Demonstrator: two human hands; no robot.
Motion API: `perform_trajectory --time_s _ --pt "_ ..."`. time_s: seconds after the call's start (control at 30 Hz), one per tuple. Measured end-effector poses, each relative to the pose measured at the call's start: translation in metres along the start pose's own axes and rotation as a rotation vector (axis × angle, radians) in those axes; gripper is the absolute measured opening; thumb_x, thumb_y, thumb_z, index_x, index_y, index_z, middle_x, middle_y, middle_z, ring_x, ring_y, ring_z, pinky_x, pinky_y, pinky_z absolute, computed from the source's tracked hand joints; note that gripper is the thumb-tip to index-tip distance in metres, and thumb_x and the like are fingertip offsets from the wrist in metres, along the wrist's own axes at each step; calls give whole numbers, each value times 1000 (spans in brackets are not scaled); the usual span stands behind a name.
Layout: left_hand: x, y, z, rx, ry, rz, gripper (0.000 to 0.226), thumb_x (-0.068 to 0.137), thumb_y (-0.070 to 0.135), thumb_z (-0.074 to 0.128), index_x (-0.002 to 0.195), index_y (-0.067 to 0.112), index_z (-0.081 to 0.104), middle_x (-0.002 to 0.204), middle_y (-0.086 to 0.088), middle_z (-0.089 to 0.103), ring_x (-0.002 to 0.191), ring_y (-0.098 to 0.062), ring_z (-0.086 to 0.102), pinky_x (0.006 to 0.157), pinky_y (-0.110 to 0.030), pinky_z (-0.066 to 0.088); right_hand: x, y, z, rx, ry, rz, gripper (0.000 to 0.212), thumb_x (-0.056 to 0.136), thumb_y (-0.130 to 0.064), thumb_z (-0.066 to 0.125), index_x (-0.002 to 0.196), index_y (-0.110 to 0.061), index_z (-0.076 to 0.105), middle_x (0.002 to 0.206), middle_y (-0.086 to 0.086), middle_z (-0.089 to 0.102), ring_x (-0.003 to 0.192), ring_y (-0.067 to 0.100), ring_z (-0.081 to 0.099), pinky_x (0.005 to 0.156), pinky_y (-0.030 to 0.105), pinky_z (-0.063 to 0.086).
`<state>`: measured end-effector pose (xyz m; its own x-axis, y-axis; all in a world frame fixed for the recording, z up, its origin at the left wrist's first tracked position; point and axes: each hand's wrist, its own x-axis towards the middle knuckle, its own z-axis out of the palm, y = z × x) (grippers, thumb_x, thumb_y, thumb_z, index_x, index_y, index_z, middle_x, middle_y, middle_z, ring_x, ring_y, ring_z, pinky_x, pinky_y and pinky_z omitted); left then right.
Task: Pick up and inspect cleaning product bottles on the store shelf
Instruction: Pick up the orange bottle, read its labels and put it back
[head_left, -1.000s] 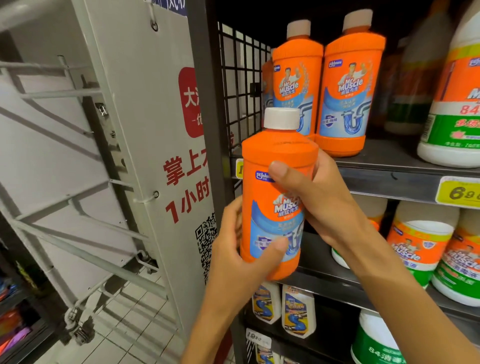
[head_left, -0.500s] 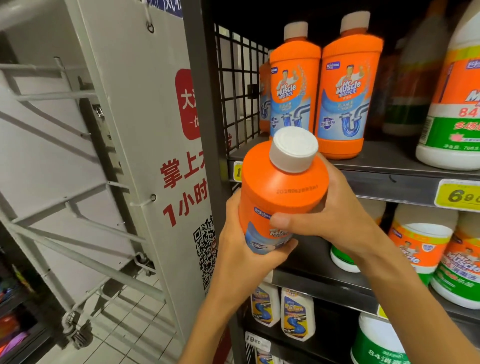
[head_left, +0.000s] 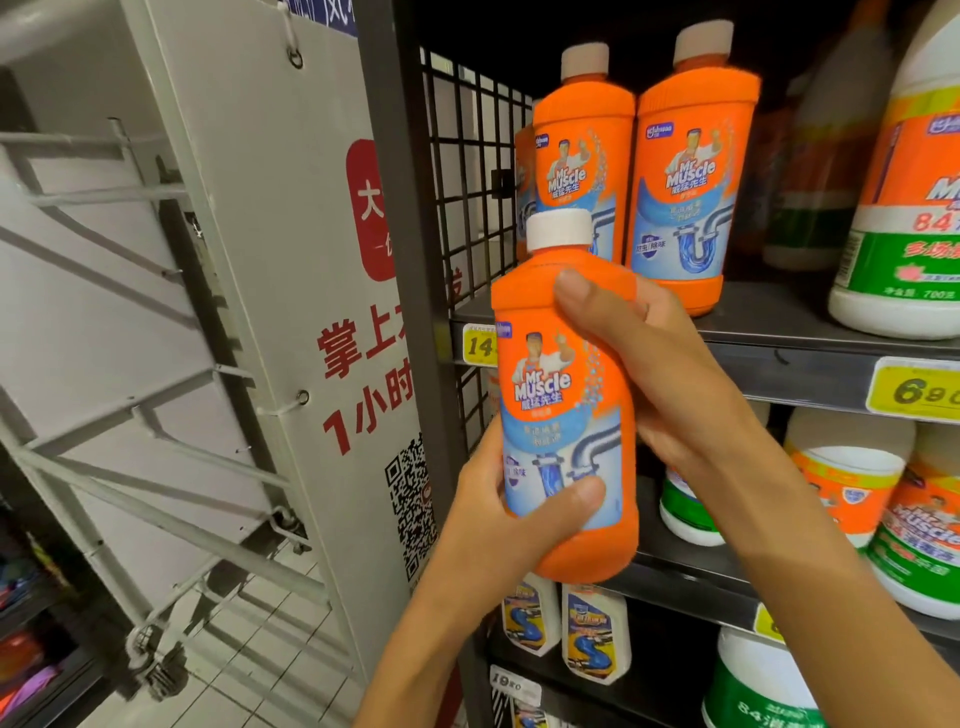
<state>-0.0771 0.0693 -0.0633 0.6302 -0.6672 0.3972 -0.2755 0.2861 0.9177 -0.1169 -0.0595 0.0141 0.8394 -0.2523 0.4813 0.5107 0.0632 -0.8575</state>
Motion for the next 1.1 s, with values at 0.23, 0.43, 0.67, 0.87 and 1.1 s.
perform_trajectory --time_s 0.23,0.43,0.67,0.87,1.1 --pt "12 5 13 -14 230 22 50 51 62 62 94 38 56 81 30 69 79 5 68 61 -10 51 6 -1 15 -140 170 -38 64 60 -43 74 116 -18 59 101 5 72 84 16 72 70 32 58" --pt "0 2 2 -286 64 -120 65 34 78 75 89 44 73 91 11 75 86 -12 72 64 -23 57 7 -5 2 94 7 63 18 83 -42 58 85 -32 73 94 2 73 93 18 69 83 37 57" --pt "-5 -5 2 -395 -56 -187 64 28 80 75 85 50 72 98 9 75 94 -14 71 68 -25 57 3 -1 3 151 -81 45 26 82 -40 54 66 -45 73 75 -11 73 77 5 71 66 27 57" --pt "2 4 6 -106 62 -60 61 57 70 67 110 43 51 97 29 69 91 4 67 63 -10 52 3 -7 3 -31 67 -7 49 74 -46 68 115 -20 59 79 -3 74 73 12 71 60 25 55" --pt "11 0 7 -163 130 -40 45 57 56 74 98 43 58 90 23 72 85 -3 71 59 -14 53 10 -18 8 -183 61 -6 72 58 -58 63 121 -24 52 92 -1 74 81 12 72 65 27 58"
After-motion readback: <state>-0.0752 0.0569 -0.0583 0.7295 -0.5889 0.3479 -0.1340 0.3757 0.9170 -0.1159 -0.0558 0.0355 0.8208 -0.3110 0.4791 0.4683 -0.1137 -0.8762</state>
